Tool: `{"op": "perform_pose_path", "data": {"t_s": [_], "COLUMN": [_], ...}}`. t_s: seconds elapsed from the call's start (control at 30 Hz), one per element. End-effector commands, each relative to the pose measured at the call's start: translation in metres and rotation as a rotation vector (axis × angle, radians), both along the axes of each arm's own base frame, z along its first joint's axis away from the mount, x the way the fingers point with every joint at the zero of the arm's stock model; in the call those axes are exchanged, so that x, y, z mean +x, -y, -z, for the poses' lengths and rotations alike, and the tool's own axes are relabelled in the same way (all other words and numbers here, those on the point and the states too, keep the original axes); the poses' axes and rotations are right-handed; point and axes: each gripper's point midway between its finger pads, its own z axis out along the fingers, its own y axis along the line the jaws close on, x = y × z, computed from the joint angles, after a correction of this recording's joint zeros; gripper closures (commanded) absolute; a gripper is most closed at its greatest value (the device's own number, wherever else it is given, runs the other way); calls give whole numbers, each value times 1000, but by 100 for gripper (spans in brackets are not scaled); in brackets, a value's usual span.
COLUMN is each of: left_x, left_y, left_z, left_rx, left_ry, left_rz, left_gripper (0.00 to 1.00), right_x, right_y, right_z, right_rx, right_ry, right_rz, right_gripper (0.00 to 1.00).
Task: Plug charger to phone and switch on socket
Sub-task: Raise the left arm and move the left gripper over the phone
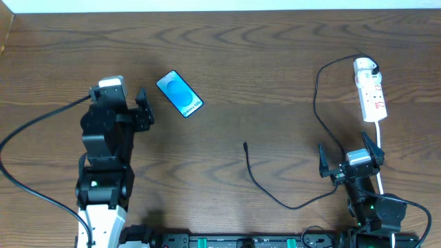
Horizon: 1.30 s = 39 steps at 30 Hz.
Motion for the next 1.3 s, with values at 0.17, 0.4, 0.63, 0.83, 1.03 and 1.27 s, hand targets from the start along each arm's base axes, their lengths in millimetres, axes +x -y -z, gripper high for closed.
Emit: {"op": "perform_pose_path", "data": {"t_s": [0.17,0.4,0.63,0.83,1.03,1.27], "left_x": [19,28,35,37,34,34], "left_y": [-1,-1,-1,-1,-1,-1], "left_z": [-20,-19,-8,-3,0,1], "left_rx": [-20,-59,-114,-126,-127,-124], "left_ry": [-41,-97,-162,-186,-204,-206], "left_rz": [-16,-35,-65,-72,-70,-69], "left_gripper": [25,25,25,25,25,25], "right_x": [0,0,0,0,0,0], "right_y": [-1,-1,-1,-1,-1,-1], "right_z": [1,1,1,1,1,1], "right_rx": [-11,-11,-11,-11,-11,-11], "right_ry": [-1,0,0,0,0,0], "right_rz": [-5,-5,-5,-5,-5,-5], "right_gripper": [1,1,1,1,1,1]}}
